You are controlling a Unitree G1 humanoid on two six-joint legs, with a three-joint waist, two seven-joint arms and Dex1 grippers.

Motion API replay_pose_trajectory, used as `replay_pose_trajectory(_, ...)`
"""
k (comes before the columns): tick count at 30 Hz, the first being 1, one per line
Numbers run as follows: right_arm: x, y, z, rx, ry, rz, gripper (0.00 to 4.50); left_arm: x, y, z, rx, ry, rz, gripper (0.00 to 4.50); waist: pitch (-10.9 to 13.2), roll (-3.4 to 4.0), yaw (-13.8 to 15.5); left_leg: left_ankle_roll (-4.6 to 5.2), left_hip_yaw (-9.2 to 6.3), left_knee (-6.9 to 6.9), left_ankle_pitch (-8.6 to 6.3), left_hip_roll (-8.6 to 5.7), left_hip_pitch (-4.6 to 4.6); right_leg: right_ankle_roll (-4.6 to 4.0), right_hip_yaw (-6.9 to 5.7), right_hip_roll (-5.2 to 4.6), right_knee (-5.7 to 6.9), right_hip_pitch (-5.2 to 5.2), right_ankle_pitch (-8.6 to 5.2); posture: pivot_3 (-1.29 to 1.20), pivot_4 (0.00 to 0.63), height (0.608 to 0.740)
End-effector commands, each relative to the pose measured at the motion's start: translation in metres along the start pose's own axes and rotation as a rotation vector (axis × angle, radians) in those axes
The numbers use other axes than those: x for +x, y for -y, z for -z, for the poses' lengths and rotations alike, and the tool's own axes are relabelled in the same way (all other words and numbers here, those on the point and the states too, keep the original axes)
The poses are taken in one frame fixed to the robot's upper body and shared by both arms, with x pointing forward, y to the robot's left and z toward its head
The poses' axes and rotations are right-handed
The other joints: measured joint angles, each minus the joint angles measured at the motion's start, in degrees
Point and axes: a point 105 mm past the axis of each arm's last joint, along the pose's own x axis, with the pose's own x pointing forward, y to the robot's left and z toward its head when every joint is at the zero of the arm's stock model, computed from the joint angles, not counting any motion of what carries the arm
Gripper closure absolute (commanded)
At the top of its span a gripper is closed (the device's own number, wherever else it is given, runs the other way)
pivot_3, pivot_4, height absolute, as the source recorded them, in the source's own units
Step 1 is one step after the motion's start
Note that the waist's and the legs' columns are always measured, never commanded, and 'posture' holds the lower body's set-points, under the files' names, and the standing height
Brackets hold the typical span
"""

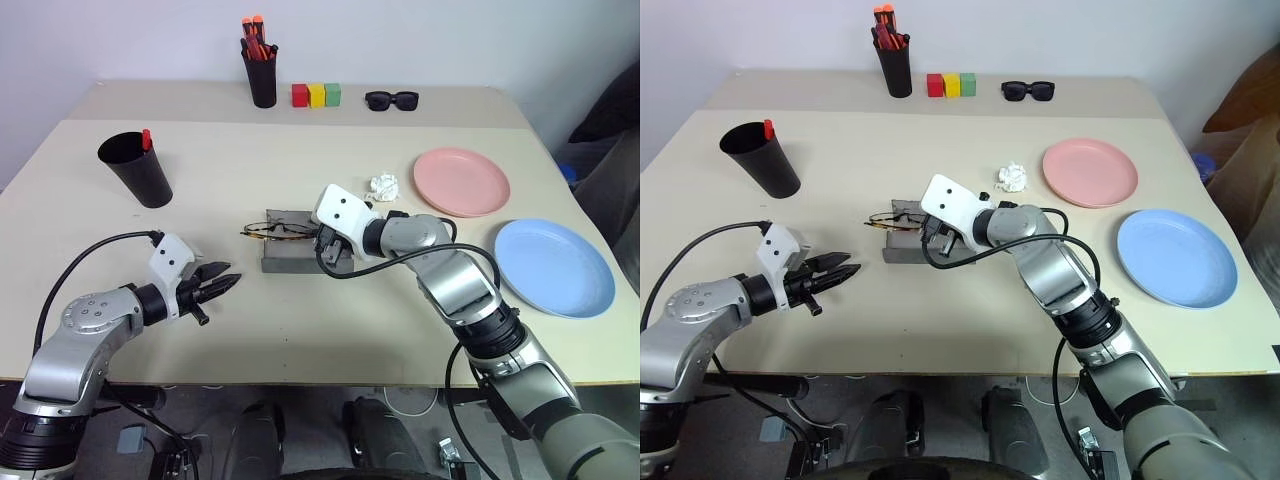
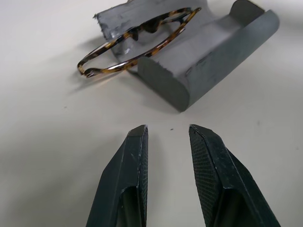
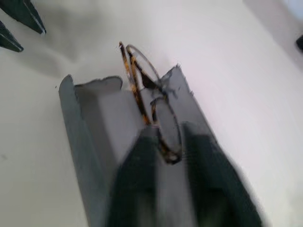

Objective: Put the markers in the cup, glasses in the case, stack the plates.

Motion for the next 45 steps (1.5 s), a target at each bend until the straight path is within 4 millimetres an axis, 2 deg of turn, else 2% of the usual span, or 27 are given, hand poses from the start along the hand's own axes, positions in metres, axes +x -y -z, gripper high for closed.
replay_pose_trajectory(1, 0.005, 0.001, -0.012, -0.176, 0.069, 0.025, 1.97, -0.005, -0.007, -0.010, 0.030, 0.019, -0.026, 3.15, 0.0, 0.00, 0.0, 0.00, 0.00, 0.00, 0.00, 0.00, 0.00, 0.00, 0.00, 0.00, 0.00, 0.00, 0.00, 0.00, 0.150, 0.722)
replay_pose_trajectory(2, 0.007, 0.000, -0.011, -0.211, 0.075, 0.027, 1.45, -0.005, -0.007, -0.010, 0.029, 0.019, -0.028, 3.15, 0.0, 0.00, 0.0, 0.00, 0.00, 0.00, 0.00, 0.00, 0.00, -0.01, 0.00, 0.00, 0.00, 0.00, 0.00, 0.00, 0.150, 0.722)
replay_pose_trajectory(6, 0.014, -0.002, -0.007, -0.214, 0.095, 0.033, 1.45, -0.007, -0.006, -0.009, 0.024, 0.020, -0.038, 3.15, 0.0, 0.00, -0.1, 0.00, 0.00, -0.01, 0.00, 0.00, 0.00, 0.00, 0.00, 0.00, 0.00, -0.01, 0.00, 0.00, 0.150, 0.722)
replay_pose_trajectory(11, 0.019, 0.007, -0.006, 0.017, 0.127, 0.061, 1.45, -0.011, -0.005, -0.007, 0.015, 0.020, -0.050, 3.15, 0.0, 0.00, -0.1, 0.00, 0.00, -0.02, 0.00, 0.02, 0.00, 0.00, 0.00, 0.01, 0.00, -0.01, 0.00, 0.00, 0.150, 0.722)
replay_pose_trajectory(14, 0.023, 0.016, -0.004, 0.077, 0.117, 0.105, 1.45, -0.012, -0.004, -0.006, 0.008, 0.020, -0.055, 3.15, 0.0, 0.00, 0.0, 0.00, 0.01, -0.02, 0.00, 0.02, 0.00, 0.00, 0.00, 0.00, 0.00, 0.00, 0.00, 0.00, 0.150, 0.722)
replay_pose_trajectory(22, 0.044, 0.018, 0.013, 0.051, 0.059, 0.160, 1.45, -0.015, -0.006, -0.003, -0.009, 0.014, -0.075, 3.15, 0.0, 0.01, -0.6, -0.01, 0.01, -0.05, 0.00, 0.01, -0.01, -0.01, 0.00, -0.01, -0.02, -0.03, 0.00, 0.00, 0.150, 0.722)
replay_pose_trajectory(26, 0.046, 0.015, 0.019, 0.051, 0.055, 0.164, 1.45, -0.018, -0.006, -0.001, -0.014, 0.007, -0.081, 3.15, 0.0, 0.02, -1.4, -0.01, 0.00, -0.06, 0.00, 0.01, -0.05, 0.00, 0.00, -0.01, -0.02, -0.04, 0.00, 0.00, 0.150, 0.722)
replay_pose_trajectory(30, 0.042, 0.003, 0.021, -0.025, 0.057, 0.115, 1.45, -0.020, -0.005, 0.001, -0.016, 0.001, -0.080, 3.15, 0.0, 0.01, -1.5, -0.01, -0.01, -0.08, 0.00, 0.02, -0.05, 0.03, 0.00, 0.00, -0.02, -0.06, 0.02, 0.00, 0.150, 0.722)
replay_pose_trajectory(34, 0.038, -0.004, 0.019, -0.074, 0.072, 0.087, 1.45, -0.019, -0.004, 0.002, -0.018, -0.001, -0.078, 3.15, 0.0, 0.02, -1.5, -0.01, 0.00, -0.08, 0.00, 0.02, -0.05, 0.02, 0.00, -0.01, -0.03, -0.06, 0.01, 0.00, 0.150, 0.722)
replay_pose_trajectory(38, 0.031, -0.003, 0.009, -0.108, 0.114, 0.074, 1.45, -0.018, -0.005, 0.002, -0.018, -0.003, -0.075, 3.15, 0.0, 0.02, -1.4, -0.01, 0.00, -0.08, 0.00, 0.02, -0.05, 0.00, 0.00, -0.01, -0.03, -0.06, 0.00, 0.00, 0.150, 0.722)
replay_pose_trajectory(45, 0.031, 0.002, -0.014, 0.007, 0.186, 0.050, 1.45, -0.018, -0.007, 0.002, -0.021, -0.006, -0.077, 3.15, 0.0, 0.02, -1.4, -0.01, 0.00, -0.08, 0.00, 0.02, -0.05, 0.00, 0.00, -0.01, -0.03, -0.06, 0.00, 0.00, 0.150, 0.722)
